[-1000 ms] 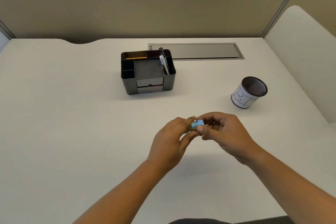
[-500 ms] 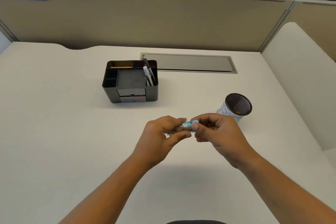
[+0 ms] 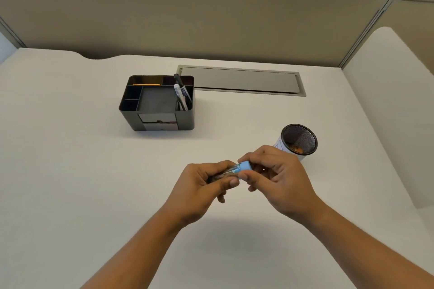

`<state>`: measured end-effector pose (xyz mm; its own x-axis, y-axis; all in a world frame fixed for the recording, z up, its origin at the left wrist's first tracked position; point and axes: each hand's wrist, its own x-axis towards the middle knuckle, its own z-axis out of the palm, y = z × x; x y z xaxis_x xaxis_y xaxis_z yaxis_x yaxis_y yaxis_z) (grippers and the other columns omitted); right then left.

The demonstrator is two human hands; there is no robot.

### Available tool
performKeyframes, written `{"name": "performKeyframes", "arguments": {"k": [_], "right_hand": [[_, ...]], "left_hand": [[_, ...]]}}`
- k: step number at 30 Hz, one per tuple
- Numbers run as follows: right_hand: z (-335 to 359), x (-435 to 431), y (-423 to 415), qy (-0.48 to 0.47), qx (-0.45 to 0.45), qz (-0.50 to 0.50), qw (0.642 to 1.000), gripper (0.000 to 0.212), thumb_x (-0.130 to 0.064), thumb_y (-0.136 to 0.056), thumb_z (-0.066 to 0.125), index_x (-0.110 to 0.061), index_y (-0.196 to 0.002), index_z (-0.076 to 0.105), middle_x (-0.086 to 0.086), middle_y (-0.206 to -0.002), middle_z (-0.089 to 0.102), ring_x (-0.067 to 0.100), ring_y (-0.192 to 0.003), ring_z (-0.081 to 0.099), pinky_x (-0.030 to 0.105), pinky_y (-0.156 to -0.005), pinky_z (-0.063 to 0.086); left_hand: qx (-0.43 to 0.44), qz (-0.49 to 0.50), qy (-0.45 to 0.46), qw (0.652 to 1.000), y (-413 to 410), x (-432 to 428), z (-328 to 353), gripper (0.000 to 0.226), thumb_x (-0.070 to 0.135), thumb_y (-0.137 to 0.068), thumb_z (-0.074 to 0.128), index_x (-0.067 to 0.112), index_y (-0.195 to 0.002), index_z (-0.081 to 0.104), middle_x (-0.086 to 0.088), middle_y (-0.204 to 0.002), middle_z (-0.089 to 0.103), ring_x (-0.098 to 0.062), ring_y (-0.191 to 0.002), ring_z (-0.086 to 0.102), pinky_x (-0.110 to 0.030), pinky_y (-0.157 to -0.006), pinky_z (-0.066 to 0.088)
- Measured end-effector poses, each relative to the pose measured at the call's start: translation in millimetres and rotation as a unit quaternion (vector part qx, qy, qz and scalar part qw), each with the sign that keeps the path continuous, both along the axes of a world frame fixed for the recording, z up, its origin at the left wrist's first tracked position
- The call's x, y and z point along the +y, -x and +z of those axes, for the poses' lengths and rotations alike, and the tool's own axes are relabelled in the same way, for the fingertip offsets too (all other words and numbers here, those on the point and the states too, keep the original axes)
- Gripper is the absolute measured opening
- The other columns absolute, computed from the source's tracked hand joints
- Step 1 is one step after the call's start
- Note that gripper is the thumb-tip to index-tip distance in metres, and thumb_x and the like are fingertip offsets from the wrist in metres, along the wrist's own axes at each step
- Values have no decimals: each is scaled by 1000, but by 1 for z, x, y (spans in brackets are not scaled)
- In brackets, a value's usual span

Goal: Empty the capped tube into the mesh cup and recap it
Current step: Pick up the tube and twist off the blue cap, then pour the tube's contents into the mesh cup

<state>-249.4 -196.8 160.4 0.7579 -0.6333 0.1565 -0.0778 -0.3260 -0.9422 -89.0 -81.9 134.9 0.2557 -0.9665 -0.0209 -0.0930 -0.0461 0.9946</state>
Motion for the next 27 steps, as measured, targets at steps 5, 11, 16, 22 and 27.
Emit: {"name": "performKeyframes", "arguments": {"k": [5, 11, 16, 22, 27], "right_hand": [[-3, -2, 10, 67, 2, 17, 998, 20, -17, -86, 73, -6, -102, 75, 7, -86, 62, 15, -65, 65, 26, -55, 61], [1, -8, 15, 183, 2, 68, 981, 24, -23, -86, 72, -15, -108, 72, 0, -91, 62, 12, -76, 64, 27, -60, 60], [0, -12, 10, 138, 5, 76, 987, 30, -11, -83, 78, -18, -111, 73, -1, -101, 65, 20, -93, 67, 25, -70, 62], [-2, -7, 8, -8, -45, -16, 999, 26, -15, -79, 80, -25, -103, 75, -2, -98, 71, 15, -82, 68, 19, -68, 57], [-10, -5, 17, -168, -128, -112, 971, 24, -14, -74, 75, -24, -96, 78, -2, -85, 77, 13, -69, 69, 24, -66, 61]], "left_hand": [[36, -42, -10, 998, 5, -3, -3, 16, 23, -87, 69, 21, -102, 76, 2, -79, 68, -14, -58, 54, -25, -57, 52], [81, -94, -24, 992, -5, -2, 0, 25, 30, -87, 67, 15, -105, 76, 2, -76, 68, -14, -56, 51, -25, -53, 52], [62, -66, -37, 995, -11, -2, -3, 26, 36, -85, 70, 20, -106, 76, -1, -79, 70, -15, -60, 56, -27, -55, 54], [39, -14, -23, 999, -12, -6, -5, 37, 39, -80, 71, 20, -112, 73, 1, -92, 73, -12, -62, 57, -24, -59, 53], [28, 0, -14, 1000, -9, -17, -3, 39, 38, -82, 69, 19, -116, 70, 0, -88, 72, -11, -62, 56, -24, -63, 51]]}}
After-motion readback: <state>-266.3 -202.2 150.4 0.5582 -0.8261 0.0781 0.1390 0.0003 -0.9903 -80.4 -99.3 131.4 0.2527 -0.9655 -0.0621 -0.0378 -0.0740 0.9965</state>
